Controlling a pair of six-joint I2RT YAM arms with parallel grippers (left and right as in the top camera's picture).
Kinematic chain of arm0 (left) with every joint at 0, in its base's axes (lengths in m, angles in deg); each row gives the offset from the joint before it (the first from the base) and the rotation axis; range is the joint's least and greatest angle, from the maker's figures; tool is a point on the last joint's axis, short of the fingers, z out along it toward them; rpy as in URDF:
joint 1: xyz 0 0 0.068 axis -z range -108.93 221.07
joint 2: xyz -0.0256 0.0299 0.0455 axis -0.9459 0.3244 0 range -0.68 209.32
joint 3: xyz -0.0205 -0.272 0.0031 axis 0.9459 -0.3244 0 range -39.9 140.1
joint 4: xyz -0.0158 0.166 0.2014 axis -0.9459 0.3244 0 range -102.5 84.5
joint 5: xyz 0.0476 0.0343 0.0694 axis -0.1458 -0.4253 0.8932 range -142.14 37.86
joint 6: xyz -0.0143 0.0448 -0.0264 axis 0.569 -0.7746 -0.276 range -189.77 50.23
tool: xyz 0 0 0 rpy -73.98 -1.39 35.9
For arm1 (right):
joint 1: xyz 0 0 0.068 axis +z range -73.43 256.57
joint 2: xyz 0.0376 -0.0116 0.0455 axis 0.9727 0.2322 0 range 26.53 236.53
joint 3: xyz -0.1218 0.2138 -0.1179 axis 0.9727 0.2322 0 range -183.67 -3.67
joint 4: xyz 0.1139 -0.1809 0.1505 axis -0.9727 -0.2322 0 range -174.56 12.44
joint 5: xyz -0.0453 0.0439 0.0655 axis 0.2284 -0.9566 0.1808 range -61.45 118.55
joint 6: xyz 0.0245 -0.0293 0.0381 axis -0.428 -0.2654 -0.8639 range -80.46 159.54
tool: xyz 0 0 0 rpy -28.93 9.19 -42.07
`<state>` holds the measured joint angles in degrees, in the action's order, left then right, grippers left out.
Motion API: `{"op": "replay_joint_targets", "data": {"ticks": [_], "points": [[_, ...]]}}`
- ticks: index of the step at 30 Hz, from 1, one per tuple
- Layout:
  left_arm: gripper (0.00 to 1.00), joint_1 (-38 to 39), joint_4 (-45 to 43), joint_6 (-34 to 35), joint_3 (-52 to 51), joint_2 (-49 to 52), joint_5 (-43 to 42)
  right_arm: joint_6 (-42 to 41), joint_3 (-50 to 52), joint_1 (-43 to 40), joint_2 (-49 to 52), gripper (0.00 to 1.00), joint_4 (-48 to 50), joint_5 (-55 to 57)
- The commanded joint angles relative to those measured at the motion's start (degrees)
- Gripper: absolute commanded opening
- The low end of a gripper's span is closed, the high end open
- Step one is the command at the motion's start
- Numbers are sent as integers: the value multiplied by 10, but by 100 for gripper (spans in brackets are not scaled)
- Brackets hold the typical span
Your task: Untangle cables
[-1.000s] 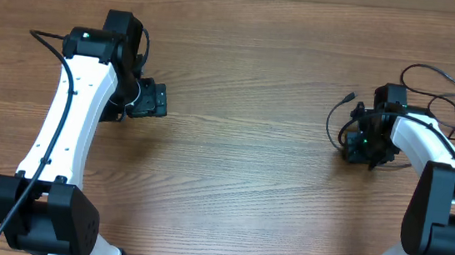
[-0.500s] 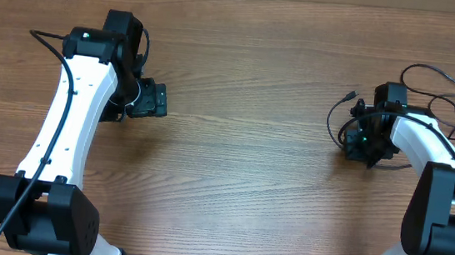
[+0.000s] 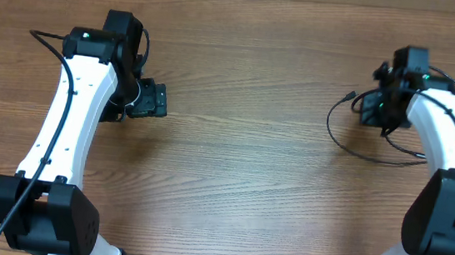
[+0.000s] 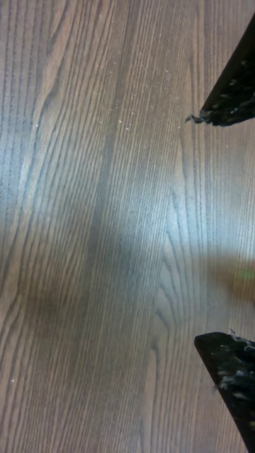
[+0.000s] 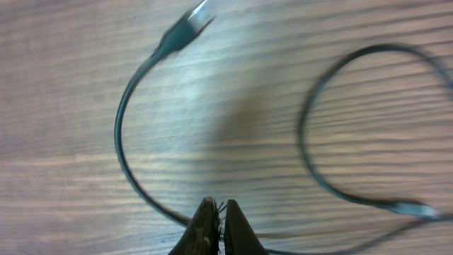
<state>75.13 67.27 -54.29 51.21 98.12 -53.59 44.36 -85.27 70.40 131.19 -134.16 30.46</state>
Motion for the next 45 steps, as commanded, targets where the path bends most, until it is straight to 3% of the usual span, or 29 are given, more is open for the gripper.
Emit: {"op": "replay_joint_targets", "data": {"ticks": [1, 9, 14, 16, 20, 22, 27, 31, 37, 45], "points": [[93, 2, 1, 0, 1, 1, -1, -52, -68, -38, -12, 3, -16, 32], [93, 2, 1, 0, 1, 1, -1, -130, -176, -150, -12, 4, -37, 25], [93, 2, 1, 0, 1, 1, -1, -137, -184, -184, -11, 6, -61, -111], [93, 2, 2, 0, 1, 1, -1, -124, -180, -183, -10, 17, -84, -168], [93, 2, 2, 0, 1, 1, -1, -60, -157, -153, -10, 50, -102, -213], [93, 2, 2, 0, 1, 1, -1, -48, -144, -134, -10, 55, -93, -210], [93, 2, 2, 0, 1, 1, -1, -59, -97, -75, -10, 50, -24, -170], [93, 2, 2, 0, 1, 1, -1, -148, -48, -23, -9, 51, 58, -80], [93, 2, 5, 0, 1, 1, -1, -229, -1, 38, -1, 65, 151, -3], [93, 2, 11, 0, 1, 1, -1, -266, 3, 78, 64, 62, 174, 22]]}}
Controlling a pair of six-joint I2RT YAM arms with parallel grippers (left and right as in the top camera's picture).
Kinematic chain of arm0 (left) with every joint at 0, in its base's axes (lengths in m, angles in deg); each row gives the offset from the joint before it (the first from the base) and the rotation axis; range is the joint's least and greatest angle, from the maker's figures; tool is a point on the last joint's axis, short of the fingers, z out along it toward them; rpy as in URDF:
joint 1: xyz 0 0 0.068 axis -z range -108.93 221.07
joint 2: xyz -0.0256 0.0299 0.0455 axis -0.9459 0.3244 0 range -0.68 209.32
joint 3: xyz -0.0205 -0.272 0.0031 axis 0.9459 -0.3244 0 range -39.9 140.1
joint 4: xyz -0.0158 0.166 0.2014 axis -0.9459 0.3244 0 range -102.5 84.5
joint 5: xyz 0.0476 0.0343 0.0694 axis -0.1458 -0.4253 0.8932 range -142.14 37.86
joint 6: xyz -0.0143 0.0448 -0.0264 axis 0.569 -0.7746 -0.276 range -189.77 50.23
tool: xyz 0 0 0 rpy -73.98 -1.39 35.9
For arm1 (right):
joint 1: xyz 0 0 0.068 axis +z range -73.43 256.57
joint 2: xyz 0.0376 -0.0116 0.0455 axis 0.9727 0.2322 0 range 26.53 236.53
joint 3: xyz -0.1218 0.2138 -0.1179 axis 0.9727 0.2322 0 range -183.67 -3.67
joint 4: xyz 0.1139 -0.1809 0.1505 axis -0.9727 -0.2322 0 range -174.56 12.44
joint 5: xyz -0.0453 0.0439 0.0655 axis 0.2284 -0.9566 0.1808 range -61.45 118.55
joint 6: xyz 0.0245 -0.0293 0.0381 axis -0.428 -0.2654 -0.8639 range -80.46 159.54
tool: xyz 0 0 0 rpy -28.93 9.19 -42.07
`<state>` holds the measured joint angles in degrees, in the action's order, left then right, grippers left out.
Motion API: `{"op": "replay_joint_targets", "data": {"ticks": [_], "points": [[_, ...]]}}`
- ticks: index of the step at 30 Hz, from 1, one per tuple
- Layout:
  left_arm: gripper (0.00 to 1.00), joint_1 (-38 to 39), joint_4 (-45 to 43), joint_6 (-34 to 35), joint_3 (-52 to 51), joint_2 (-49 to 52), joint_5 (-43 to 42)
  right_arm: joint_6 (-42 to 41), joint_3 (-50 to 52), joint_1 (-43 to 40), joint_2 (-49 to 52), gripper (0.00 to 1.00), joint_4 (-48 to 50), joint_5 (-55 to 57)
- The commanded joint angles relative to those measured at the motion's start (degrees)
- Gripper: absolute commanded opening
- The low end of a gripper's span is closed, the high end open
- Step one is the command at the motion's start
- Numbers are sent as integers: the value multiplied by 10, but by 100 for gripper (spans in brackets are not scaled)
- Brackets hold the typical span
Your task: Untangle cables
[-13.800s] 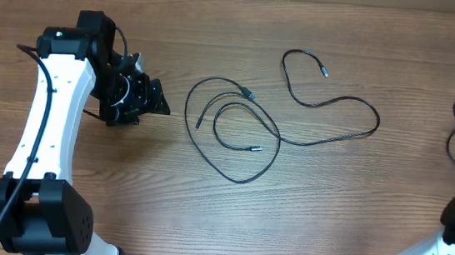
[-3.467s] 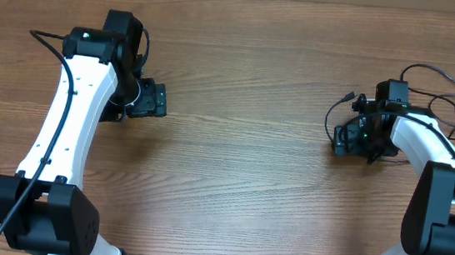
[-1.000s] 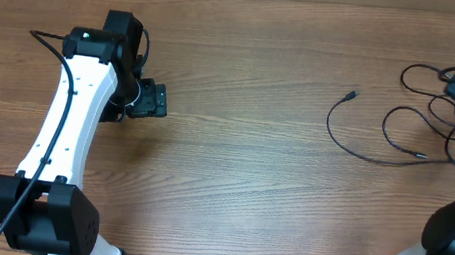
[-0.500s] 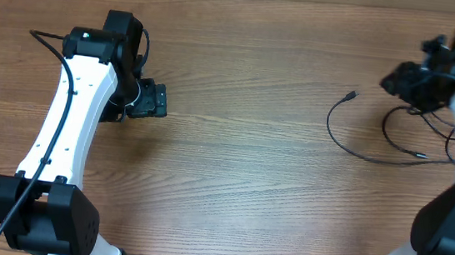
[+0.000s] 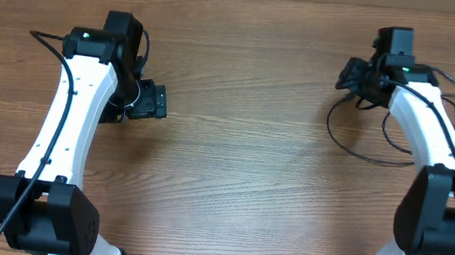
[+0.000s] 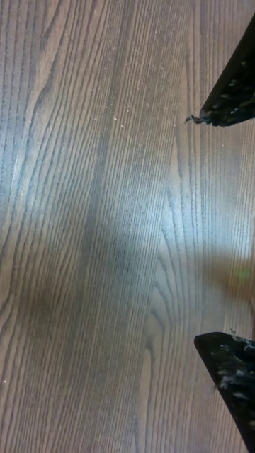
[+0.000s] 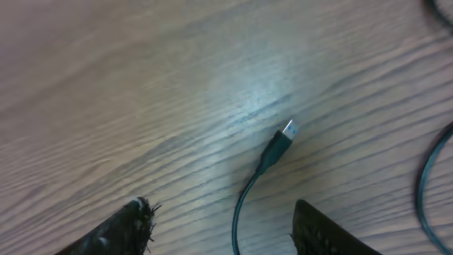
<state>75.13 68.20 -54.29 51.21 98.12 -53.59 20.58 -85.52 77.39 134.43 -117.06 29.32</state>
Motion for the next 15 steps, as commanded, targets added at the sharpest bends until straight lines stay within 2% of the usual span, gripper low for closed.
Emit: {"op": "replay_joint_targets", "data": {"ticks": [1, 5, 9, 15], "points": [[93, 2, 2, 0, 1, 1, -1, -42, 6, 10, 42, 62, 3, 46], [93, 2, 3, 0, 1, 1, -1, -68, 6, 11, 73, 63, 13, 58], [93, 2, 3, 0, 1, 1, -1, -69, 6, 12, 91, 56, 25, 58], [93, 2, 2, 0, 1, 1, -1, -98, 6, 12, 117, 57, 33, 58]]}}
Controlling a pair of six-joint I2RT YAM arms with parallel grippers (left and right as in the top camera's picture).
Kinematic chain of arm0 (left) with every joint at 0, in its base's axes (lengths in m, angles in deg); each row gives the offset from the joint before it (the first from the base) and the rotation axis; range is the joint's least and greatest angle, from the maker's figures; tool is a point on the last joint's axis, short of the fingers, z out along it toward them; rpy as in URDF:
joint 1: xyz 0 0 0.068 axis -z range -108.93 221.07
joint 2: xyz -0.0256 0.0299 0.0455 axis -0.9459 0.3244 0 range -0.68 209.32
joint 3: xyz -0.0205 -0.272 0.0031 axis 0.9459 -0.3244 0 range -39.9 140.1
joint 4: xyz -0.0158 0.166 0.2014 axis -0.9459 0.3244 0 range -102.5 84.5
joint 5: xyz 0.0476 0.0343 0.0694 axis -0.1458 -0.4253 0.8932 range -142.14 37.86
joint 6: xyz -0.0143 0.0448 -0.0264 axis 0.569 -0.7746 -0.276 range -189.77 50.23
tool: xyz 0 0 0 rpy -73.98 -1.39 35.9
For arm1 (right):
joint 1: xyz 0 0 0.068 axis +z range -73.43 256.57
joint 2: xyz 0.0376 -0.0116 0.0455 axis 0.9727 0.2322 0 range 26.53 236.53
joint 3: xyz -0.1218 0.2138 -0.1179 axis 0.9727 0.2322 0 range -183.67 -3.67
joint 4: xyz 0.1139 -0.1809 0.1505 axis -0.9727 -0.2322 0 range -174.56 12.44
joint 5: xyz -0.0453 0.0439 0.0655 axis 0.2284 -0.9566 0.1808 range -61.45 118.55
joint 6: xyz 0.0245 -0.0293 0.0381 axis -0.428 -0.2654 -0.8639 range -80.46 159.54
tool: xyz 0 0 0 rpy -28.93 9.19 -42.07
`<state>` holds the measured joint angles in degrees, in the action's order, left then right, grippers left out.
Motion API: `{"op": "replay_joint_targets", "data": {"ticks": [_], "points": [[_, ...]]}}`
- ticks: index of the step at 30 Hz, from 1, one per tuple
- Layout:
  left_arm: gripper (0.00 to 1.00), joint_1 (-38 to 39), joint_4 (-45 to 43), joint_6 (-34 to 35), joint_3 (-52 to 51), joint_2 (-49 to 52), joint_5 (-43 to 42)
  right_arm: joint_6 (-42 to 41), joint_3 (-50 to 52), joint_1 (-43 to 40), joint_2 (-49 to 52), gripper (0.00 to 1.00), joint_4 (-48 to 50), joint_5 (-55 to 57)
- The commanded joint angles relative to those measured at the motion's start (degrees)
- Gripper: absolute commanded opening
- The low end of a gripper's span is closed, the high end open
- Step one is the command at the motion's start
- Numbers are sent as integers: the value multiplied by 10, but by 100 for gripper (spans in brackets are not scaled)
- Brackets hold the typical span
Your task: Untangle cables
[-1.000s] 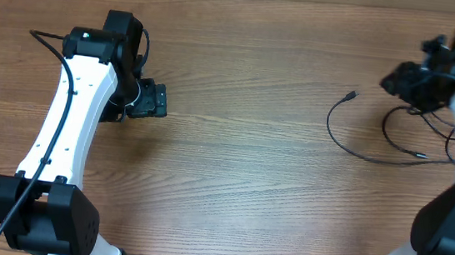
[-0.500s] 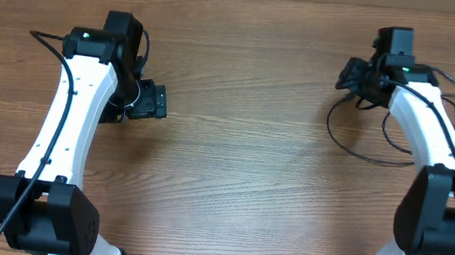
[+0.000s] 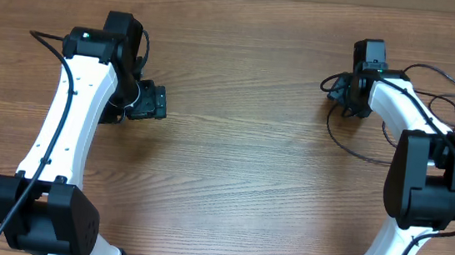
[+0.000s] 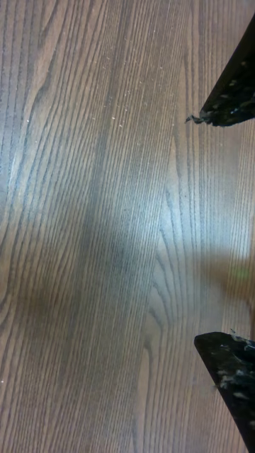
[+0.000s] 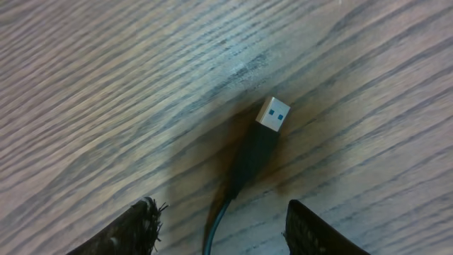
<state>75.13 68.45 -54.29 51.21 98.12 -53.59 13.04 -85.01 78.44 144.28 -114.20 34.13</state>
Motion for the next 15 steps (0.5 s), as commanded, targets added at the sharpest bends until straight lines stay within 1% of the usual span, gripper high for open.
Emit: {"op": "replay_joint_targets", "data": {"ticks": [1, 3, 4, 5, 6, 8, 10, 13, 14, 15], "points": [[93, 2, 0, 0, 1, 1, -1, -23, 1, 1, 21, 56, 5, 10], [93, 2, 0, 0, 1, 1, -1, -23, 1, 1, 26, 54, 10, 10], [93, 2, 0, 0, 1, 1, -1, -23, 1, 1, 27, 51, 10, 10], [93, 2, 0, 0, 1, 1, -1, -23, 1, 1, 27, 47, 11, 10], [93, 2, 0, 0, 1, 1, -1, -23, 1, 1, 28, 40, 13, 10], [93, 2, 0, 0, 1, 1, -1, -23, 1, 1, 28, 33, 14, 10], [93, 2, 0, 0, 1, 1, -1, -23, 1, 1, 28, 22, 12, 10], [93, 2, 0, 0, 1, 1, -1, -39, 1, 1, 28, 13, 3, 10], [93, 2, 0, 0, 1, 1, -1, -42, 1, 1, 28, 8, 1, 10], [93, 2, 0, 0, 1, 1, -1, -45, 1, 1, 28, 6, -2, 10]]}}
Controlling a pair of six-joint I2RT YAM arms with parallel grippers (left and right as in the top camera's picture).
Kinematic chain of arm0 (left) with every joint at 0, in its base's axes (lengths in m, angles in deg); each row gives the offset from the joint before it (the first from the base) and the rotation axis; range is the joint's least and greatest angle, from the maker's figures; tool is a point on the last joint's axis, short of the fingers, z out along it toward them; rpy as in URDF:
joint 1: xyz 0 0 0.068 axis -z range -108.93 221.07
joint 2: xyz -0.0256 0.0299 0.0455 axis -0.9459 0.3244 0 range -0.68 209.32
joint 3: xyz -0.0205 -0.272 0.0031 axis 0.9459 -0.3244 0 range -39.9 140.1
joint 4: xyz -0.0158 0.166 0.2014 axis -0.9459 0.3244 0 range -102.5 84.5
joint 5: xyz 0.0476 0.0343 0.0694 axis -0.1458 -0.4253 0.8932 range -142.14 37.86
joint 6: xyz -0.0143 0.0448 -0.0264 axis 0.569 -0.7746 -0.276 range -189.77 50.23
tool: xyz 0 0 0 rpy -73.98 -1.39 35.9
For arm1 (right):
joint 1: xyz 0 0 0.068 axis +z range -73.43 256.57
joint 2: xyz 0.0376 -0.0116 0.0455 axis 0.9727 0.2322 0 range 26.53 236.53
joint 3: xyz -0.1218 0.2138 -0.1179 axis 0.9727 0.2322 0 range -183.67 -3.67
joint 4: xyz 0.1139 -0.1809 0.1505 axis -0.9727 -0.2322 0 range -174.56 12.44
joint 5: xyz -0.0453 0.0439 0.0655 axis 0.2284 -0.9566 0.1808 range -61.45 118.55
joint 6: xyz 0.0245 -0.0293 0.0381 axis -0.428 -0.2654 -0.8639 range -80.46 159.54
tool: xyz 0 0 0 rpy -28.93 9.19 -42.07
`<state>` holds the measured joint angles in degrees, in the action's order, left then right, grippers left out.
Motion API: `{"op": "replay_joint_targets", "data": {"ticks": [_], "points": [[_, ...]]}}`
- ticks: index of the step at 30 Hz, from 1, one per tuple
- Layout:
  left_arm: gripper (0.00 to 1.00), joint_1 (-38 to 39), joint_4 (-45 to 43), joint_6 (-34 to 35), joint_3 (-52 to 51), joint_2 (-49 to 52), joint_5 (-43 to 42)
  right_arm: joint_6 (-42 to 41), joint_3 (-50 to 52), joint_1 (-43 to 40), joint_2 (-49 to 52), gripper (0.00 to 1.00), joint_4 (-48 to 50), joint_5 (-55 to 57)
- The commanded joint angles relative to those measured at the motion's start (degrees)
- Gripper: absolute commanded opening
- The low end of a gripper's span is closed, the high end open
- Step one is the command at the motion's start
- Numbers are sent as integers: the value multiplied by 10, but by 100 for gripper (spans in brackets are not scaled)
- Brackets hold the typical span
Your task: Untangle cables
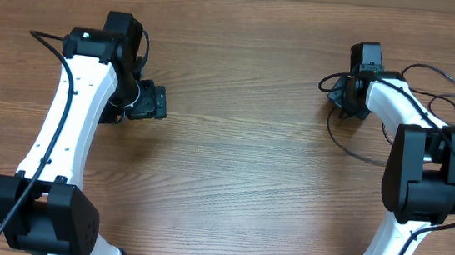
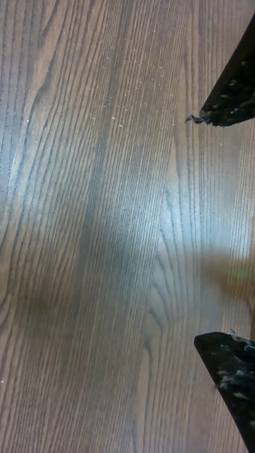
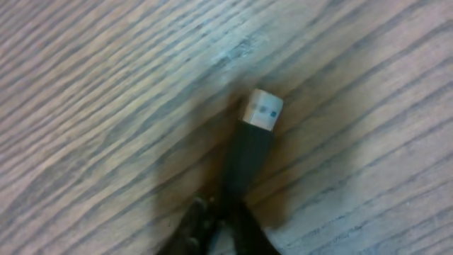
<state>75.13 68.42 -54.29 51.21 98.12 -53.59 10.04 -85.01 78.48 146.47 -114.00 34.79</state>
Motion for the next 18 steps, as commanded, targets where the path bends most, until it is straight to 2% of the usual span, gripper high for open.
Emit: {"op": "replay_joint_targets", "data": {"ticks": [1, 6, 9, 12, 18], "points": [[93, 2, 0, 0, 1, 1, -1, -18, 1, 1, 6, 4, -8, 2], [93, 2, 1, 0, 1, 1, -1, -15, -13, -6, 3, 4, -40, 5], [93, 2, 0, 0, 1, 1, -1, 22, -51, -26, -5, 4, -83, 4], [93, 2, 0, 0, 1, 1, -1, 75, -121, -59, -24, 4, -148, 14], [93, 2, 0, 0, 1, 1, -1, 98, -299, -157, -61, 4, -255, 31]]}}
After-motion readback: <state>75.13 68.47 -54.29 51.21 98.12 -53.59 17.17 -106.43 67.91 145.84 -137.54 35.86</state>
